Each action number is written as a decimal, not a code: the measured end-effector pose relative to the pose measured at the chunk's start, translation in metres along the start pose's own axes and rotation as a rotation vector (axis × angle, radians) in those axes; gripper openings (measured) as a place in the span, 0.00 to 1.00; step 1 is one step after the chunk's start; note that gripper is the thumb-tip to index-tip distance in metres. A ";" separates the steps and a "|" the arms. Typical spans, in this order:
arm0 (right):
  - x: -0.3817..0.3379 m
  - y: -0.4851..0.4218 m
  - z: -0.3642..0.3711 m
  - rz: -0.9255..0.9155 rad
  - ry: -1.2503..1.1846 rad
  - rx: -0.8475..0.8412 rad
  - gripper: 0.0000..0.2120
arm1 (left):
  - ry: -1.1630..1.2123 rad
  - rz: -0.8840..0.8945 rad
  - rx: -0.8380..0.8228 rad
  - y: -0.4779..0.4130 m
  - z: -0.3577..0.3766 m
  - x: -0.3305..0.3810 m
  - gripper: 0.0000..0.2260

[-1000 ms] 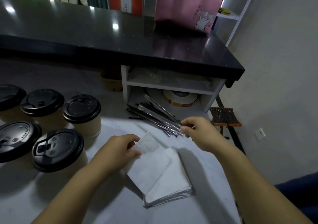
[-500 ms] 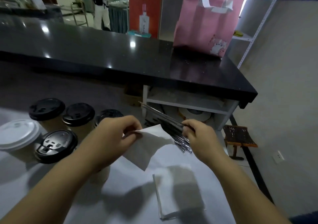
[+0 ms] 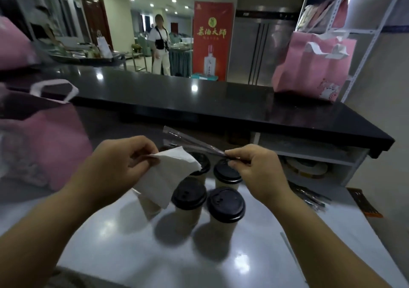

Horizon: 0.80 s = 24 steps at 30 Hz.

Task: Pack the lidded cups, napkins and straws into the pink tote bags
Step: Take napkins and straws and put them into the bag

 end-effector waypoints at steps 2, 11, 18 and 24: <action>-0.022 0.001 0.028 0.036 -0.045 0.000 0.10 | -0.046 0.003 0.018 0.017 -0.025 -0.027 0.10; -0.118 -0.028 0.132 -0.092 -0.087 0.030 0.10 | -0.174 -0.029 0.162 0.050 -0.120 -0.132 0.07; -0.173 -0.089 0.199 -0.204 -0.169 0.013 0.12 | -0.236 -0.076 0.301 0.031 -0.166 -0.207 0.08; -0.208 -0.156 0.267 -0.240 -0.184 -0.029 0.09 | -0.232 -0.100 0.406 0.006 -0.204 -0.286 0.08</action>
Point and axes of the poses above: each hand's wrist, its own y-axis away from the middle knuckle, its own z-axis out of the palm, x = y × z, the point moved 4 cm from there along -y, towards the middle knuckle, and after that the axes turned 6 degrees about -y, right-handed, at the moved point
